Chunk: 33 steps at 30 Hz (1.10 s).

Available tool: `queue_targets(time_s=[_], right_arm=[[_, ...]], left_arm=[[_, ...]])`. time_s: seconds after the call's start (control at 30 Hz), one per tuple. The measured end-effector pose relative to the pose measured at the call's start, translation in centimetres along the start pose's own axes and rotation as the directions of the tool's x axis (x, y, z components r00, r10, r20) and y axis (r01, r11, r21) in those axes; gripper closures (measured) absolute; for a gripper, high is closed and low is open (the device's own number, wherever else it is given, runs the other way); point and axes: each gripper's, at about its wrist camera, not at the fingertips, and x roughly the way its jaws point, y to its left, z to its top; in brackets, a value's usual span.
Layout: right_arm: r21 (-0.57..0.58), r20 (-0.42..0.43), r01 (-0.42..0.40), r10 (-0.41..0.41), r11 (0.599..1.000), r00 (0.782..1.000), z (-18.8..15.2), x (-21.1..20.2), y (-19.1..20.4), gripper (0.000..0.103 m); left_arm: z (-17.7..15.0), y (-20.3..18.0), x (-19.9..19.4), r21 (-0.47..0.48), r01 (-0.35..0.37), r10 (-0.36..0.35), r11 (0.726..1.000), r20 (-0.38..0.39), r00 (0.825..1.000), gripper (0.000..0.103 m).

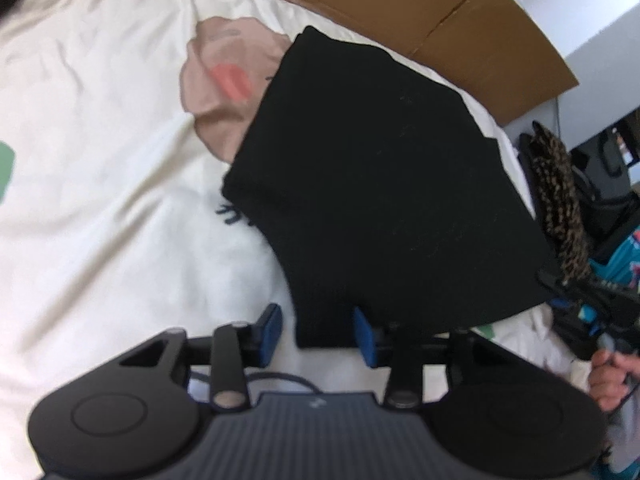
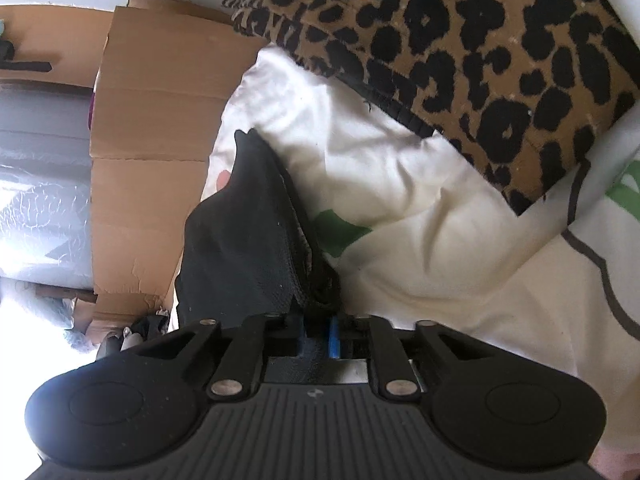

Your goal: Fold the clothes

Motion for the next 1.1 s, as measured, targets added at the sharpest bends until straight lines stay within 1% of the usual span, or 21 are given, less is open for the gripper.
queue_targets(time_s=[0.03, 0.07, 0.1, 0.13, 0.17, 0.2, 0.23, 0.27, 0.33, 0.43, 0.6, 0.7, 0.73, 0.77, 0.8, 1.03, 1.1], right_arm=[[-0.006, -0.006, -0.001, 0.001, 1.0, 1.0, -0.1, 0.1, 0.0, 0.071], [-0.012, -0.011, -0.003, 0.003, 1.0, 1.0, -0.2, 0.3, 0.0, 0.065], [-0.011, -0.01, -0.001, 0.001, 1.0, 1.0, -0.3, 0.5, 0.0, 0.065], [-0.011, -0.009, 0.001, -0.001, 1.0, 1.0, -0.4, 0.7, -0.1, 0.065], [0.004, -0.006, 0.001, -0.001, 1.0, 1.0, -0.4, 0.9, -0.2, 0.066], [0.017, -0.004, -0.003, 0.003, 1.0, 1.0, -0.3, 1.0, -0.3, 0.069], [0.029, -0.002, -0.008, 0.008, 1.0, 1.0, -0.3, 1.2, -0.4, 0.089], [0.022, -0.009, 0.001, -0.001, 1.0, 1.0, -0.3, 1.3, -0.3, 0.094], [-0.012, -0.015, 0.023, -0.023, 1.0, 1.0, -0.4, 1.3, 0.3, 0.095], [-0.034, -0.04, 0.028, -0.03, 0.999, 0.999, -1.0, 0.9, 1.1, 0.096], [-0.07, -0.084, 0.037, -0.043, 0.997, 0.996, -2.3, 0.2, 2.5, 0.096], [-0.097, -0.114, 0.05, -0.061, 0.994, 0.992, -3.3, -0.2, 2.9, 0.096], [-0.105, -0.125, 0.053, -0.067, 0.993, 0.99, -3.6, -0.2, 3.0, 0.096], [-0.111, -0.139, 0.058, -0.073, 0.992, 0.988, -4.0, -0.3, 3.1, 0.096], [-0.123, -0.153, 0.066, -0.085, 0.99, 0.985, -4.4, -0.2, 3.3, 0.096], [-0.257, -0.22, 0.096, -0.155, 0.962, 0.963, -5.9, -0.9, 5.0, 0.096], [-0.306, -0.233, 0.099, -0.175, 0.947, 0.957, -6.4, -1.1, 5.7, 0.096]], left_arm=[[-0.2, 0.0, 0.2, -0.008, 0.009, -0.009, 1.0, 0.003, 1.0, 0.067], [-0.4, 0.0, 0.2, -0.008, 0.01, -0.01, 1.0, 0.01, 1.0, 0.067], [-0.5, 0.1, 0.2, -0.009, 0.013, -0.012, 1.0, 0.015, 1.0, 0.07], [-0.6, 0.2, 0.2, -0.015, 0.019, -0.019, 1.0, 0.015, 1.0, 0.076], [-0.6, 0.4, 0.2, -0.023, 0.029, -0.028, 0.999, 0.009, 1.0, 0.08], [-0.5, 0.3, 0.1, -0.019, 0.03, -0.03, 0.999, 0.0, 1.0, 0.084], [-0.4, 0.2, 0.1, -0.013, 0.031, -0.031, 0.999, -0.01, 0.999, 0.088], [-0.3, 0.1, 0.0, -0.007, 0.031, -0.031, 0.999, -0.02, 0.999, 0.089], [0.1, -0.1, -0.4, 0.019, 0.023, -0.022, 1.0, -0.037, 0.999, 0.092], [0.3, 0.0, -1.5, 0.035, 0.008, -0.006, 0.999, -0.042, 0.999, 0.093], [-0.1, 0.0, -3.9, 0.051, -0.012, 0.014, 0.999, -0.041, 0.999, 0.094], [-0.9, 0.0, -5.6, 0.069, -0.029, 0.032, 0.997, -0.043, 0.999, 0.094], [-1.2, 0.1, -6.2, 0.069, -0.036, 0.039, 0.997, -0.045, 0.998, 0.094], [-0.5, 0.3, -6.3, 0.067, -0.04, 0.043, 0.997, -0.047, 0.998, 0.094], [-0.5, 0.5, -6.6, 0.063, -0.044, 0.047, 0.997, -0.049, 0.998, 0.094], [-2.5, 1.7, -9.1, 0.05, -0.063, 0.066, 0.997, -0.073, 0.995, 0.094], [-3.0, 1.4, -9.4, 0.077, -0.069, 0.076, 0.995, -0.093, 0.993, 0.094]])
